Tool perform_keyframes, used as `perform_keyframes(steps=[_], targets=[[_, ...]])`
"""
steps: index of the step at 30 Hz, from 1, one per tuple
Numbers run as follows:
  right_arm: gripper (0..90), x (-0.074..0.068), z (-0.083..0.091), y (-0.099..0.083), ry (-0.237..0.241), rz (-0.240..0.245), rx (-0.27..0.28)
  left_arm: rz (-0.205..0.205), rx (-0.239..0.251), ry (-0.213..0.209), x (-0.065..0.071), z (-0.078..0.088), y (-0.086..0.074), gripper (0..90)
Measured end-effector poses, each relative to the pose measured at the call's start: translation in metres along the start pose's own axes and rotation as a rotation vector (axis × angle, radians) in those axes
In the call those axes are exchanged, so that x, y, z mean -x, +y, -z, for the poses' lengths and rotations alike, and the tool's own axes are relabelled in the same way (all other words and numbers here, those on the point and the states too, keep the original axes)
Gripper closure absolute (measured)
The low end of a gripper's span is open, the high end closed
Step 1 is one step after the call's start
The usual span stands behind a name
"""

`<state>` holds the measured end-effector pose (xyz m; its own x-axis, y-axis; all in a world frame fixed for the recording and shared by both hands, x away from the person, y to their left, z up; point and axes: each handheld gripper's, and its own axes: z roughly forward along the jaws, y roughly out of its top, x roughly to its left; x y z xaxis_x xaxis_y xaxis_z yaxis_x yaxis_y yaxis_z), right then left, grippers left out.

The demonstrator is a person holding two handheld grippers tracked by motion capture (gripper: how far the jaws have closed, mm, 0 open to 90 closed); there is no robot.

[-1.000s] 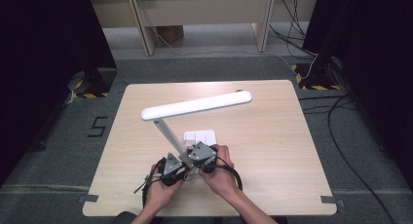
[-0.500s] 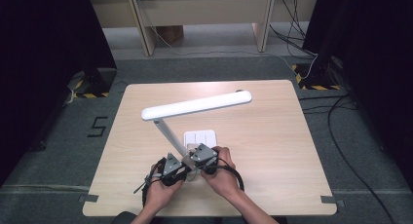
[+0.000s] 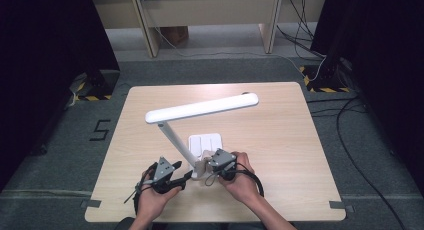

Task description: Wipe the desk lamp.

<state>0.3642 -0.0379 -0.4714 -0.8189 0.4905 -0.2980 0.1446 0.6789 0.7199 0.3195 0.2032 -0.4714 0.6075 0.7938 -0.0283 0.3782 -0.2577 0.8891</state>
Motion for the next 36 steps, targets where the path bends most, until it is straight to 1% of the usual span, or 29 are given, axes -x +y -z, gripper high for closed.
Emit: perform_keyframes(steps=[1, 2, 3, 5, 6, 7, 8, 9, 11, 13, 16, 17, 19, 20, 22, 24, 26, 27, 28, 29, 30, 32, 33, 34, 36], targets=[[82.4, -0.003, 0.003, 0.001, 0.017, -0.009, -0.005, 0.010, 0.017, -0.006, -0.001, 0.004, 0.005, 42.9], [82.5, -0.004, 0.004, 0.002, 0.036, 0.017, -0.005, 0.022, 0.037, -0.013, -0.002, 0.006, 0.010, 42.3], [82.4, -0.008, 0.005, 0.003, 0.060, 0.026, -0.004, 0.036, 0.058, -0.021, -0.002, 0.008, 0.015, 41.7], [82.4, -0.015, 0.004, 0.008, 0.090, 0.063, -0.006, 0.038, 0.087, -0.030, -0.002, 0.010, 0.024, 40.6], [82.4, -0.019, 0.002, 0.010, 0.105, 0.064, -0.008, 0.043, 0.105, -0.033, -0.002, 0.010, 0.028, 40.4], [82.4, -0.021, 0.001, 0.012, 0.114, 0.076, -0.011, 0.047, 0.115, -0.035, -0.001, 0.010, 0.030, 40.2], [82.3, -0.024, -0.002, 0.014, 0.125, 0.068, -0.016, 0.053, 0.123, -0.034, -0.001, 0.009, 0.033, 40.0], [82.3, -0.026, -0.005, 0.014, 0.128, 0.075, -0.023, 0.062, 0.128, -0.033, -0.002, 0.007, 0.034, 40.0], [82.3, -0.028, -0.010, 0.015, 0.140, 0.064, -0.034, 0.084, 0.145, -0.028, -0.002, 0.004, 0.036, 40.1], [82.1, -0.029, -0.013, 0.014, 0.148, 0.058, -0.041, 0.084, 0.152, -0.014, -0.004, 0.001, 0.038, 40.6], [82.0, -0.029, -0.017, 0.014, 0.162, 0.049, -0.048, 0.071, 0.170, 0.019, -0.004, -0.001, 0.041, 42.8], [82.0, -0.028, -0.017, 0.013, 0.166, 0.047, -0.055, 0.068, 0.174, 0.026, -0.004, -0.002, 0.042, 43.7], [81.9, -0.027, -0.018, 0.012, 0.176, 0.026, -0.059, 0.058, 0.188, 0.047, -0.002, -0.004, 0.044, 45.2], [81.9, -0.025, -0.019, 0.012, 0.180, 0.028, -0.060, 0.043, 0.191, 0.063, -0.002, -0.005, 0.045, 46.9], [82.0, -0.023, -0.018, 0.011, 0.187, 0.015, -0.074, 0.025, 0.192, 0.090, -0.001, -0.005, 0.045, 51.6], [82.1, -0.020, -0.018, 0.009, 0.187, 0.011, -0.087, 0.011, 0.186, 0.106, -0.002, -0.004, 0.045, 56.8], [82.1, -0.017, -0.018, 0.006, 0.189, -0.008, -0.100, 0.011, 0.188, 0.106, -0.002, -0.005, 0.045, 57.8], [82.1, -0.015, -0.018, 0.005, 0.190, -0.018, -0.097, 0.006, 0.186, 0.109, -0.002, -0.004, 0.045, 57.9], [82.1, -0.013, -0.017, 0.003, 0.187, -0.021, -0.103, 0.003, 0.186, 0.111, -0.001, -0.004, 0.045, 58.0], [82.2, -0.010, -0.017, 0.002, 0.182, -0.010, -0.108, 0.002, 0.186, 0.112, -0.001, -0.004, 0.045, 58.1], [82.2, -0.008, -0.015, 0.001, 0.179, -0.029, -0.119, 0.005, 0.187, 0.111, -0.001, -0.004, 0.045, 58.2], [82.3, -0.003, -0.014, -0.003, 0.168, -0.037, -0.124, 0.005, 0.187, 0.111, -0.001, -0.004, 0.045, 58.3], [82.3, -0.001, -0.013, -0.005, 0.164, -0.055, -0.133, 0.003, 0.186, 0.111, -0.001, -0.004, 0.045, 58.3], [82.4, 0.002, -0.012, -0.007, 0.150, -0.058, -0.135, 0.002, 0.186, 0.111, -0.001, -0.004, 0.045, 58.3], [82.4, 0.007, -0.010, -0.011, 0.137, -0.068, -0.146, 0.003, 0.186, 0.110, -0.002, -0.004, 0.045, 58.3]])
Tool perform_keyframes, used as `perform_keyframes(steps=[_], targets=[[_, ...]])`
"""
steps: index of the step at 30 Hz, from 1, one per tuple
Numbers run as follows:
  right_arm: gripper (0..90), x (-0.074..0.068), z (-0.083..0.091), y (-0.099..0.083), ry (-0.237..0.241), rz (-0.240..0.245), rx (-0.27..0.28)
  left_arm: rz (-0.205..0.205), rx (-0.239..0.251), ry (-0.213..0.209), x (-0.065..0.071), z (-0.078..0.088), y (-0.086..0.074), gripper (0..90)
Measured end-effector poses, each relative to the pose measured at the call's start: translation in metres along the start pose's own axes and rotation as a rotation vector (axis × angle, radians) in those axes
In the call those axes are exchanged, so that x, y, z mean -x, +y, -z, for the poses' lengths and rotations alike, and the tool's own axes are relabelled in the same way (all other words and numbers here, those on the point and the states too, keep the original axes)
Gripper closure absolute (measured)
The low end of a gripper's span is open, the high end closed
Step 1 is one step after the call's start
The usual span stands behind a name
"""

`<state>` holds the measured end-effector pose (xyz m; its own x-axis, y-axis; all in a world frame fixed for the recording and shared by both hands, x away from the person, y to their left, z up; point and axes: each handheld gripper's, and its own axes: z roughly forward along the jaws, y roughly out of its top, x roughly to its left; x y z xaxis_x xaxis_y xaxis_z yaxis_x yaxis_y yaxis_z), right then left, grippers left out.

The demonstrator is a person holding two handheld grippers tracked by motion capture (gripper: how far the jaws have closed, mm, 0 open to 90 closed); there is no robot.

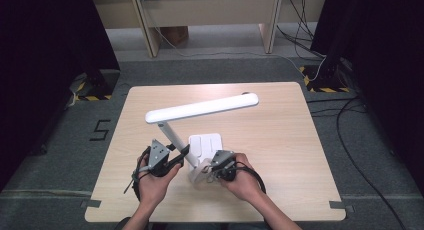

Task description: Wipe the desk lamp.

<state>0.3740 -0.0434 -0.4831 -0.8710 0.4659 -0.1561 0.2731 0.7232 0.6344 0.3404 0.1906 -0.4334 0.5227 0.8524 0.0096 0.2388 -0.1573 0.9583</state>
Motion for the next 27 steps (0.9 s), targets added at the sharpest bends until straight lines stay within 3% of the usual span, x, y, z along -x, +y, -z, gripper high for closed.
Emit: perform_keyframes(steps=[10, 16, 20, 24, 25, 27], targets=[[82.5, 0.022, 0.015, -0.021, -0.077, -0.071, -0.020, -0.010, 0.005, 0.009, 0.000, 0.000, 0.000, 58.5], [82.4, 0.029, 0.020, -0.007, -0.139, -0.088, 0.095, -0.005, 0.013, 0.015, -0.002, 0.000, -0.001, 59.6], [82.3, 0.025, 0.009, 0.015, -0.134, -0.089, 0.155, -0.009, 0.010, 0.017, -0.002, 0.000, -0.001, 59.6], [82.1, 0.021, -0.011, 0.030, -0.122, -0.102, 0.152, -0.010, 0.011, 0.017, -0.002, -0.001, -0.001, 59.6], [82.1, 0.021, -0.016, 0.032, -0.117, -0.080, 0.153, -0.011, 0.010, 0.017, -0.002, -0.001, -0.001, 59.5], [82.1, 0.017, -0.023, 0.034, -0.101, -0.082, 0.137, -0.014, 0.011, 0.017, -0.002, -0.001, -0.001, 59.5]])
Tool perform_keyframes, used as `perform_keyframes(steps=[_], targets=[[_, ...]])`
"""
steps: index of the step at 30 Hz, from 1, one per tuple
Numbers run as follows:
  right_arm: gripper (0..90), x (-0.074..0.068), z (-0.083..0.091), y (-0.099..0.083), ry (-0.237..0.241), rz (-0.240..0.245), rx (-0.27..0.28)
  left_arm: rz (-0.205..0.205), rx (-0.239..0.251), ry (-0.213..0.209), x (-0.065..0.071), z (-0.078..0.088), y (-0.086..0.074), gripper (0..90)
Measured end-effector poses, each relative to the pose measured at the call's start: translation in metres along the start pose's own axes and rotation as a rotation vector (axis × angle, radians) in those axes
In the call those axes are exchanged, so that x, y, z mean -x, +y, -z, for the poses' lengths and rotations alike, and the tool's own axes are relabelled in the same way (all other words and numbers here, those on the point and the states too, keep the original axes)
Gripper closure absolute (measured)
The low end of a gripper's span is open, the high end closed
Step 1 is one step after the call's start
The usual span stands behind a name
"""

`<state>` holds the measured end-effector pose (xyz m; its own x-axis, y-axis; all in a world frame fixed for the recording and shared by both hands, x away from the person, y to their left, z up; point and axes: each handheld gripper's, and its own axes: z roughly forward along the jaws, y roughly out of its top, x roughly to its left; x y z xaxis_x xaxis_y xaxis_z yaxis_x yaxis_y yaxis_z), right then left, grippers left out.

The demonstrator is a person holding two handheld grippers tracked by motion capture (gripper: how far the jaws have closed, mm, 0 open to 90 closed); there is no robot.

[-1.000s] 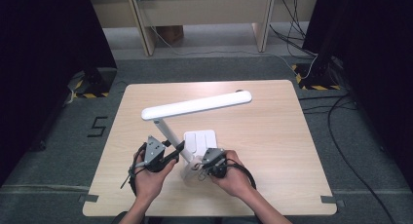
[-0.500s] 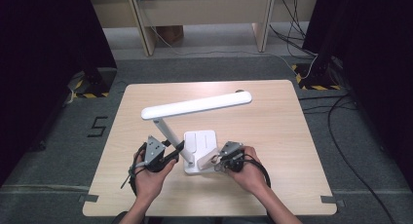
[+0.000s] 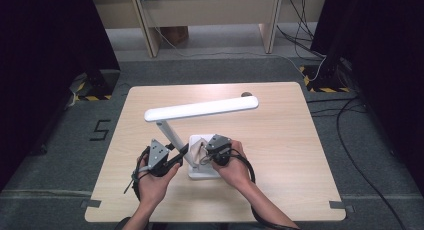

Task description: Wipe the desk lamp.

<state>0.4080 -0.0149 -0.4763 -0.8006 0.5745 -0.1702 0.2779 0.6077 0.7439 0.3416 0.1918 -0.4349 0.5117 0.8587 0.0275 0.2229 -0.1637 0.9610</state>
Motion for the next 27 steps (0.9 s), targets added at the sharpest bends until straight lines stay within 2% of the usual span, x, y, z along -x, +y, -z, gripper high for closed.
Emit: perform_keyframes(steps=[2, 3, 4, 5, 6, 7, 9, 12, 13, 16, 18, 20, 23, 24, 26, 27], targets=[[82.1, -0.003, -0.007, -0.002, 0.010, 0.022, -0.019, 0.001, 0.004, 0.001, 0.000, 0.000, 0.000, 59.5], [82.2, -0.005, -0.009, -0.004, 0.015, 0.006, -0.033, 0.002, 0.004, 0.001, 0.000, 0.000, 0.000, 59.5], [82.2, -0.004, -0.010, -0.006, 0.015, 0.016, -0.034, 0.002, 0.005, 0.002, 0.000, 0.000, -0.001, 59.5], [82.2, -0.005, -0.011, -0.009, 0.015, -0.001, -0.039, 0.001, 0.005, 0.003, 0.000, 0.000, -0.001, 59.5], [82.2, -0.003, -0.011, -0.010, 0.012, 0.008, -0.032, 0.001, 0.004, 0.003, 0.000, 0.000, -0.001, 59.6], [82.2, -0.003, -0.010, -0.012, 0.011, -0.002, -0.036, 0.001, 0.004, 0.004, 0.001, 0.000, -0.001, 59.5], [82.3, 0.000, -0.009, -0.014, 0.008, 0.021, -0.039, 0.002, 0.005, 0.004, 0.001, 0.000, -0.001, 59.5], [82.3, 0.000, -0.007, -0.018, -0.007, 0.010, -0.045, 0.003, 0.006, 0.005, 0.001, 0.000, -0.001, 59.6], [82.4, 0.002, -0.006, -0.019, -0.016, 0.031, -0.041, 0.005, 0.007, 0.005, 0.001, 0.000, -0.001, 59.6], [82.4, 0.003, -0.004, -0.022, -0.023, 0.000, -0.046, 0.007, 0.008, 0.005, 0.001, 0.000, -0.001, 59.7], [82.4, 0.005, -0.003, -0.024, -0.029, 0.020, -0.040, 0.010, 0.010, 0.004, 0.000, 0.000, -0.001, 59.7], [82.4, 0.006, 0.000, -0.028, -0.041, -0.005, -0.044, 0.011, 0.011, 0.004, 0.000, 0.000, -0.001, 59.8], [82.5, 0.011, 0.004, -0.033, -0.052, 0.002, -0.042, 0.012, 0.009, 0.004, 0.000, 0.000, -0.001, 59.8], [82.4, 0.012, 0.006, -0.035, -0.060, -0.019, -0.048, 0.013, 0.009, 0.003, 0.000, 0.000, -0.001, 59.8], [82.5, 0.017, 0.009, -0.039, -0.076, -0.009, -0.051, 0.011, 0.008, 0.004, 0.000, 0.000, -0.001, 59.8], [82.5, 0.019, 0.011, -0.041, -0.082, -0.024, -0.056, 0.010, 0.008, 0.003, 0.000, 0.000, -0.001, 59.8]])
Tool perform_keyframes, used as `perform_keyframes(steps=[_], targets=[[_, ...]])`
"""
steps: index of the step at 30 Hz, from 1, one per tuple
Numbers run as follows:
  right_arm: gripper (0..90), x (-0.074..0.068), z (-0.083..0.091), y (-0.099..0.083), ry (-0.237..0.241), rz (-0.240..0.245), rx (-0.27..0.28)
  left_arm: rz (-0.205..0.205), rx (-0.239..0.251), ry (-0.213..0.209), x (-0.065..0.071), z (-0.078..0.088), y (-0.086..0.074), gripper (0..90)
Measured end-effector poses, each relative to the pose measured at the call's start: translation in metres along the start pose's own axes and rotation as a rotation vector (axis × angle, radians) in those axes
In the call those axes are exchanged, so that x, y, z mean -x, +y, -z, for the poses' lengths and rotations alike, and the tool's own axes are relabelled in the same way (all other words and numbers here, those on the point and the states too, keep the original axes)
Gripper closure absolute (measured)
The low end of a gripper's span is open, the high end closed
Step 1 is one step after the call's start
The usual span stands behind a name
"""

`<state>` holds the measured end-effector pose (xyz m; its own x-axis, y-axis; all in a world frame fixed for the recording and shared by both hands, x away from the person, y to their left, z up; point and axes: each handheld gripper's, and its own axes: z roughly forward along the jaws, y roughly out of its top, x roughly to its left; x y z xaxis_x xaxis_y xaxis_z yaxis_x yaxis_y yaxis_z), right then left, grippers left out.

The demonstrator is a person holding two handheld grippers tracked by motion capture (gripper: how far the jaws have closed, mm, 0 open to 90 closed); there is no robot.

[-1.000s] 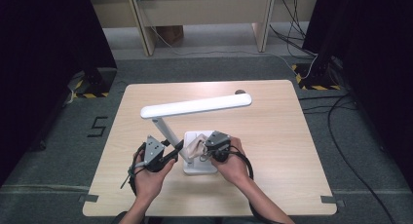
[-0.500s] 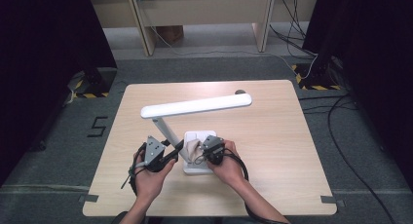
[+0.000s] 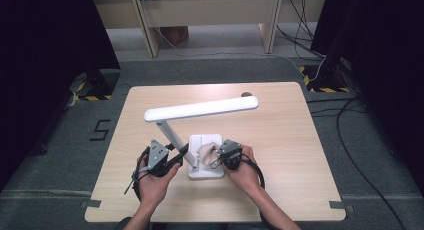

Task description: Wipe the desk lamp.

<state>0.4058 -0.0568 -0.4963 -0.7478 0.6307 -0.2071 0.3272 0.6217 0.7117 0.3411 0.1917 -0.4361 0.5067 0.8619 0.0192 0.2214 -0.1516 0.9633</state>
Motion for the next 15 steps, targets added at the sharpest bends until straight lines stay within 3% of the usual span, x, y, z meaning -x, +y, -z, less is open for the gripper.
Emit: perform_keyframes(steps=[5, 8, 12, 15], targets=[[82.5, 0.015, 0.007, -0.010, -0.032, -0.017, -0.035, -0.001, 0.000, 0.000, 0.000, 0.000, 0.000, 59.7], [82.4, 0.022, 0.009, -0.009, -0.048, -0.038, -0.024, -0.002, 0.001, 0.001, 0.000, 0.000, 0.000, 59.7], [82.4, 0.021, 0.007, 0.010, -0.026, -0.043, 0.031, -0.001, 0.002, 0.000, 0.000, -0.001, 0.000, 59.7], [82.0, 0.014, -0.002, 0.032, -0.001, -0.011, 0.071, -0.002, 0.001, -0.001, 0.000, -0.001, 0.000, 59.7]])
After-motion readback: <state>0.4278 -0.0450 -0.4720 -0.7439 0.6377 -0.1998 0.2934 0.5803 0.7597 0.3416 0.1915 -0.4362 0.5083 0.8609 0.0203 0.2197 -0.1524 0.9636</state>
